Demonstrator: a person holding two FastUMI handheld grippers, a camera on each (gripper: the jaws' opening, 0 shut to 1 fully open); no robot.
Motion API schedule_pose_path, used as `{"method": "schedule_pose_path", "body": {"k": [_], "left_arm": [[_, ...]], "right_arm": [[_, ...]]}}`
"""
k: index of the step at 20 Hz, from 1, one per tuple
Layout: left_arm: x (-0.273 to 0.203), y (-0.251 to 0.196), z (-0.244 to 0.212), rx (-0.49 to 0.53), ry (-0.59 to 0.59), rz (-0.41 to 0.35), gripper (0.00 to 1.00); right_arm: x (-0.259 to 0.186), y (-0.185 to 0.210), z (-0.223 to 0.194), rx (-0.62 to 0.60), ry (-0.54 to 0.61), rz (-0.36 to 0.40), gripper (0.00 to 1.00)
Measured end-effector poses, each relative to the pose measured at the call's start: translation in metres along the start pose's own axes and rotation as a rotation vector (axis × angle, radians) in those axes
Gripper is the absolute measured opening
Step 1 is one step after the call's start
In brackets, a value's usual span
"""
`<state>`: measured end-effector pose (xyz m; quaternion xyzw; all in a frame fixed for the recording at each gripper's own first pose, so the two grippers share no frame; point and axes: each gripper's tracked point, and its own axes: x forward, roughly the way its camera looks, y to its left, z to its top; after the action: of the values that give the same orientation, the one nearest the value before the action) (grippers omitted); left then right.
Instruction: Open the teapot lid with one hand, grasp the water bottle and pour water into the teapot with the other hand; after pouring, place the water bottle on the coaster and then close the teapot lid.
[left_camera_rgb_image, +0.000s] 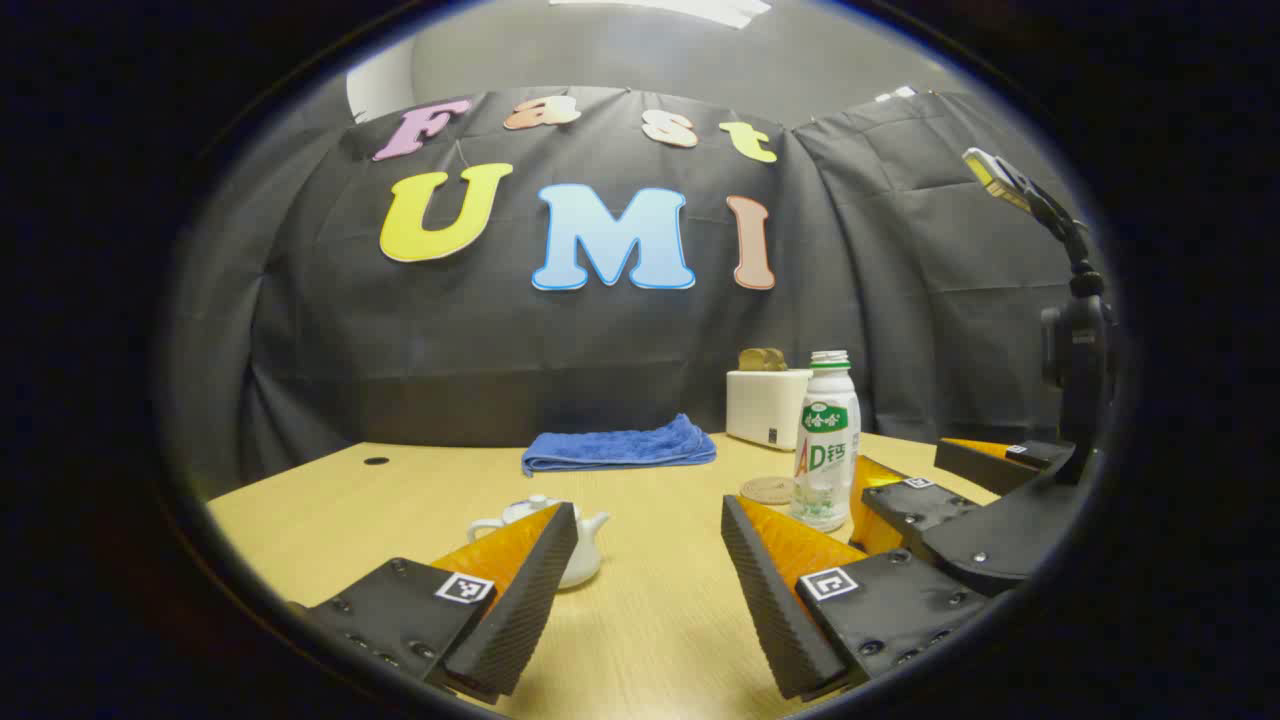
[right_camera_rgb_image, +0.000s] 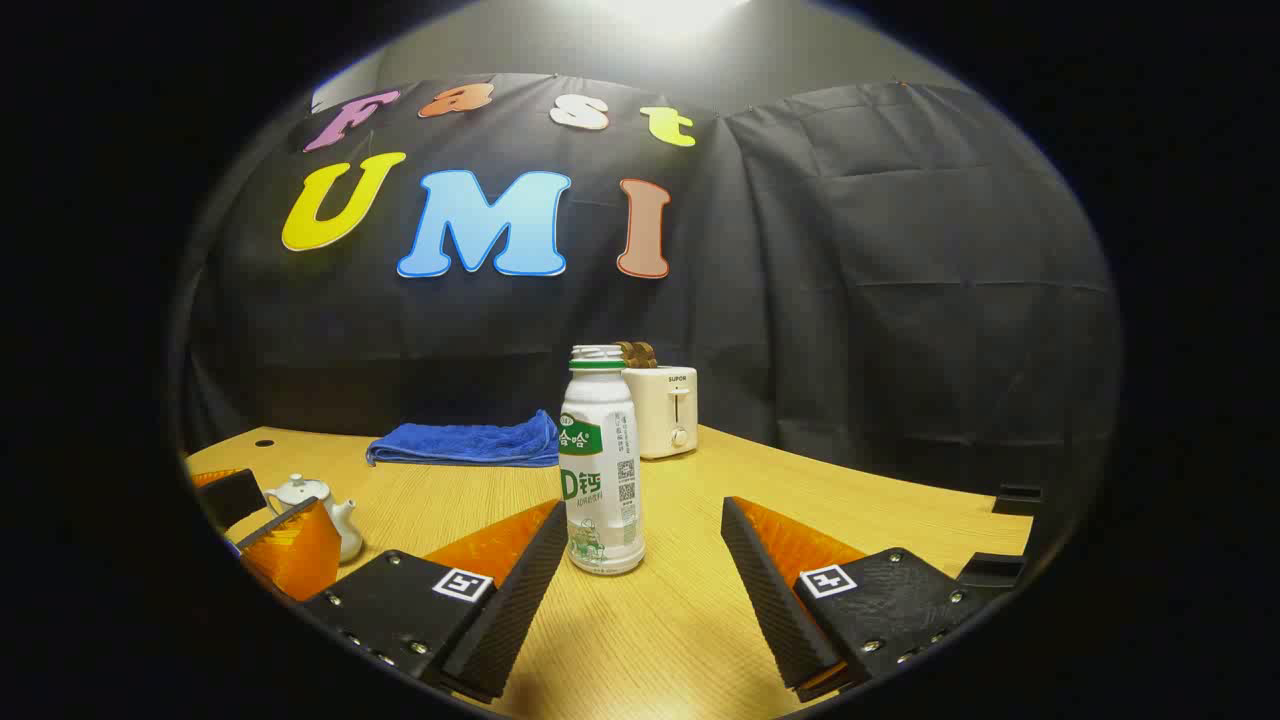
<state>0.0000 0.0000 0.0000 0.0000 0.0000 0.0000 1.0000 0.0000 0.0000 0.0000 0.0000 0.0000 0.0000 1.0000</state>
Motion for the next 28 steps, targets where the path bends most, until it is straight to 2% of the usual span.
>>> {"method": "schedule_pose_path", "body": {"k": [24, 25, 26, 28], "left_arm": [[0.0, 0.0, 0.0, 0.002, -0.001, 0.0, 1.0], [0.005, -0.003, 0.001, 0.0, -0.004, -0.006, 1.0], [0.005, 0.0, -0.003, 0.004, 0.016, 0.009, 1.0], [0.001, 0.013, 0.0, 0.002, 0.002, 0.076, 1.0]], "right_arm": [[0.0, 0.0, 0.0, 0.0, -0.001, 0.0, 0.96], [0.001, 0.003, 0.0, -0.002, -0.004, 0.026, 0.96], [0.0, 0.013, 0.001, -0.005, -0.006, 0.114, 0.96], [-0.01, 0.039, 0.001, -0.007, -0.004, 0.349, 0.96]]}}
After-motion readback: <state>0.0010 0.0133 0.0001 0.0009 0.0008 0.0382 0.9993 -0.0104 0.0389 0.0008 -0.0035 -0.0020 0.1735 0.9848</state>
